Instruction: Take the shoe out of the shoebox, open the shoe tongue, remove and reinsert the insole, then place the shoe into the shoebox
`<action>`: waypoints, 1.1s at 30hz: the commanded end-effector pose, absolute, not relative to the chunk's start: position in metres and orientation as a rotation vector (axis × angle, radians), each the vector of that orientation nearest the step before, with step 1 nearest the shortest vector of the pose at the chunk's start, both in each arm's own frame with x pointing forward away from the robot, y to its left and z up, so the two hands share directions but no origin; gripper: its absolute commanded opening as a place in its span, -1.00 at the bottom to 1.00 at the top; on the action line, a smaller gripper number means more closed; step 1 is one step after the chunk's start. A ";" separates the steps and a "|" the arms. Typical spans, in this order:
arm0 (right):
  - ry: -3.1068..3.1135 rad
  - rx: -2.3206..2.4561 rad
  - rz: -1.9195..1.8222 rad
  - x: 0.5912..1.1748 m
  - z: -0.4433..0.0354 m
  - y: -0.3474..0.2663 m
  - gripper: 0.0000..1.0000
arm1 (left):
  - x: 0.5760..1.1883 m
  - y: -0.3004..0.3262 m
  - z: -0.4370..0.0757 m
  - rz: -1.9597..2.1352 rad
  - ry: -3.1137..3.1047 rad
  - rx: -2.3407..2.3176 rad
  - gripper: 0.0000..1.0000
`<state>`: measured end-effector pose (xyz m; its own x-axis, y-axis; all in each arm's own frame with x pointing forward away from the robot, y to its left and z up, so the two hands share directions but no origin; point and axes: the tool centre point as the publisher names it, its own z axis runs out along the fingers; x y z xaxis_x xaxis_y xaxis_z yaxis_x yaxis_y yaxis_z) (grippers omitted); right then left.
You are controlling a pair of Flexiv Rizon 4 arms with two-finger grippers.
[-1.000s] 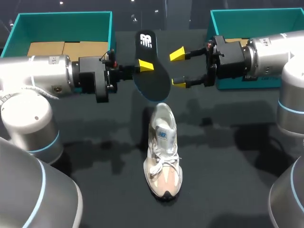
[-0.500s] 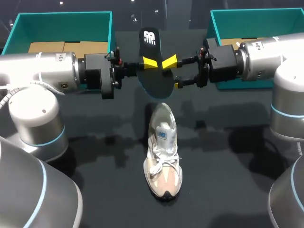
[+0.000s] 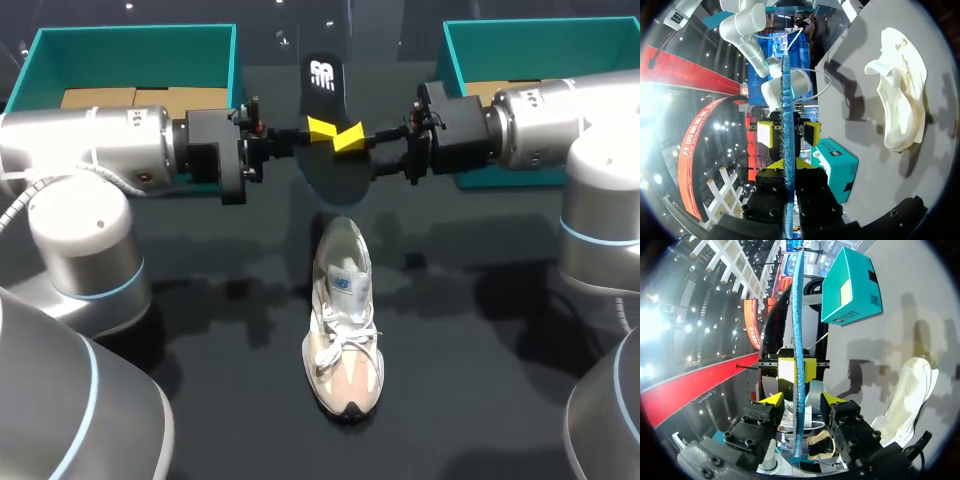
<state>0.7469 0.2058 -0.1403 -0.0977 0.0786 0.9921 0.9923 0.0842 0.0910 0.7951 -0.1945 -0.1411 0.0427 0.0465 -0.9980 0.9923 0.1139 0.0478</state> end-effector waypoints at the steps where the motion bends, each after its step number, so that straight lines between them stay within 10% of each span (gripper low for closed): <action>1: -1.377 -1.158 -1.177 0.749 -0.143 0.211 -0.14 | 0.796 -0.199 -0.143 -1.066 1.254 1.174 -1.00; 29: -1.372 -1.160 -1.170 0.749 -0.144 0.215 -1.00 | 0.796 -0.199 -0.145 -1.056 1.244 1.179 -1.00; 30: -1.375 -1.158 -1.173 0.749 -0.144 0.215 -1.00 | 0.796 -0.198 -0.145 -1.056 1.245 1.180 -0.90; 32: -1.377 -1.151 -1.181 0.749 -0.145 0.214 -1.00 | 0.794 -0.197 -0.145 -1.054 1.254 1.188 0.73; 33: -1.377 -1.148 -1.187 0.749 -0.145 0.214 -1.00 | 0.792 -0.195 -0.144 -1.051 1.259 1.193 1.00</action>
